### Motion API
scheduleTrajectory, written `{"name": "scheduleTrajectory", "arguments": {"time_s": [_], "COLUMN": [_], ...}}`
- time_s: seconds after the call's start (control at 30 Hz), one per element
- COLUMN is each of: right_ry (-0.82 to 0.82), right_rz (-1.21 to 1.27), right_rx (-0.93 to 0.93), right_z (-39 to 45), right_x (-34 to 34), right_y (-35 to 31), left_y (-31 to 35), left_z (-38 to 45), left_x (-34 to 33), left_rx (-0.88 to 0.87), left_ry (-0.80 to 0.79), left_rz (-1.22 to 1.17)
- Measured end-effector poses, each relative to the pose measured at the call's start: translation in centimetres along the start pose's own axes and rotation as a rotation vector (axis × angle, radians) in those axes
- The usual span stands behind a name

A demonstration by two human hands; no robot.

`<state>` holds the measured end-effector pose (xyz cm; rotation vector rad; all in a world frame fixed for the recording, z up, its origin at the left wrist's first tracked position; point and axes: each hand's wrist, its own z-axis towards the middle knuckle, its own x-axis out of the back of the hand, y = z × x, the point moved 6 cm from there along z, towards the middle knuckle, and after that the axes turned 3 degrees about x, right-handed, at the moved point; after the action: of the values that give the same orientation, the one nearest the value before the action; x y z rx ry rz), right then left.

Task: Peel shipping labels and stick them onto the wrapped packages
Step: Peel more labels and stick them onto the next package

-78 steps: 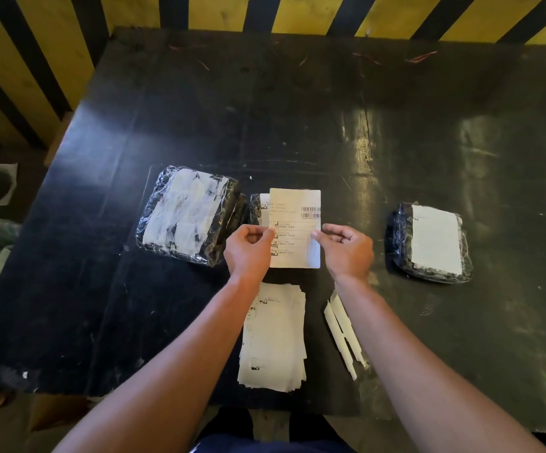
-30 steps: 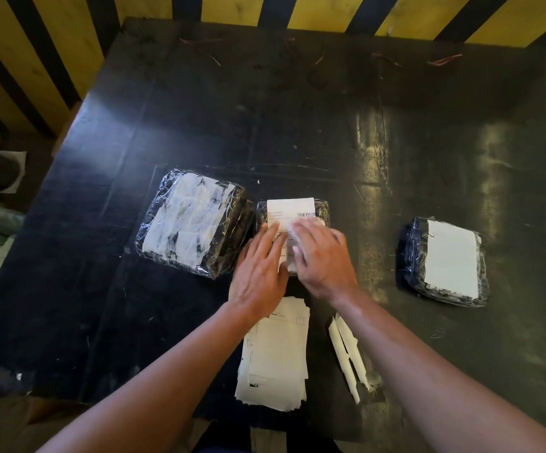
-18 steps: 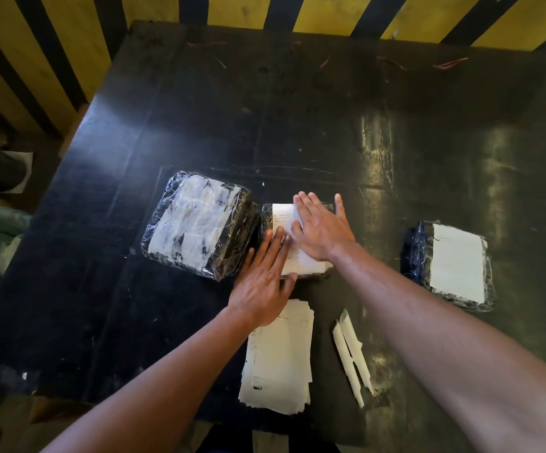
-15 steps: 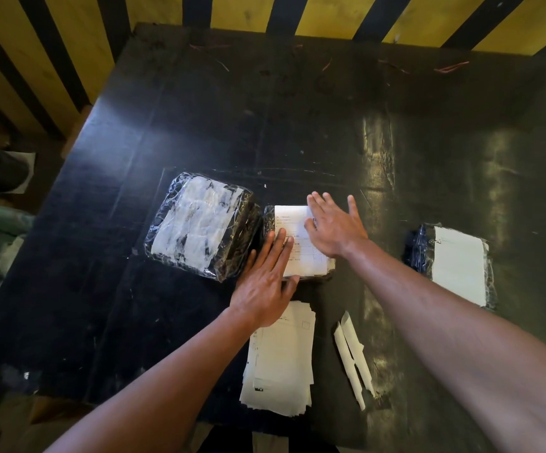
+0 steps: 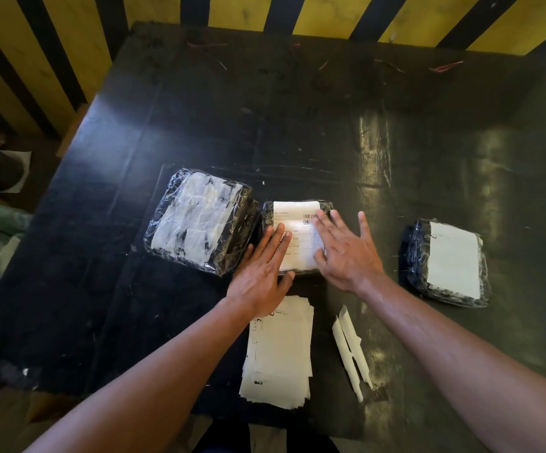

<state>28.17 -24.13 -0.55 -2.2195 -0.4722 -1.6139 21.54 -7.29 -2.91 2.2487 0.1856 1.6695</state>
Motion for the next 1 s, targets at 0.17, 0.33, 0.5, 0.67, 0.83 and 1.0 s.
{"name": "scheduleTrajectory", "arguments": {"time_s": [0.17, 0.33, 0.5, 0.67, 0.83, 1.0], "right_ry": [0.04, 0.023, 0.019, 0.094, 0.076, 0.118], "right_rz": [0.039, 0.087, -0.01, 0.034, 0.023, -0.028], "right_rx": [-0.015, 0.125, 0.056, 0.025, 0.168, 0.137], "right_z": [-0.3, -2.1, -4.3, -4.5, -5.5, -7.6], "right_x": [1.4, -1.2, -1.7, -0.4, -4.1, -5.6], "right_y": [-1.0, -4.6, -1.2, -1.6, -5.5, -2.2], "left_y": [0.1, 0.1, -0.1, 0.1, 0.2, -0.1], "left_z": [0.0, 0.1, 0.1, 0.1, 0.0, 0.2], "left_x": [-0.1, -0.3, 0.0, 0.2, 0.3, 0.3], "left_rx": [-0.001, -0.005, -0.002, 0.016, -0.009, -0.009], "left_ry": [-0.029, -0.048, -0.077, -0.108, -0.117, -0.119], "left_rz": [0.024, 0.078, 0.135, 0.134, 0.143, 0.133]}}
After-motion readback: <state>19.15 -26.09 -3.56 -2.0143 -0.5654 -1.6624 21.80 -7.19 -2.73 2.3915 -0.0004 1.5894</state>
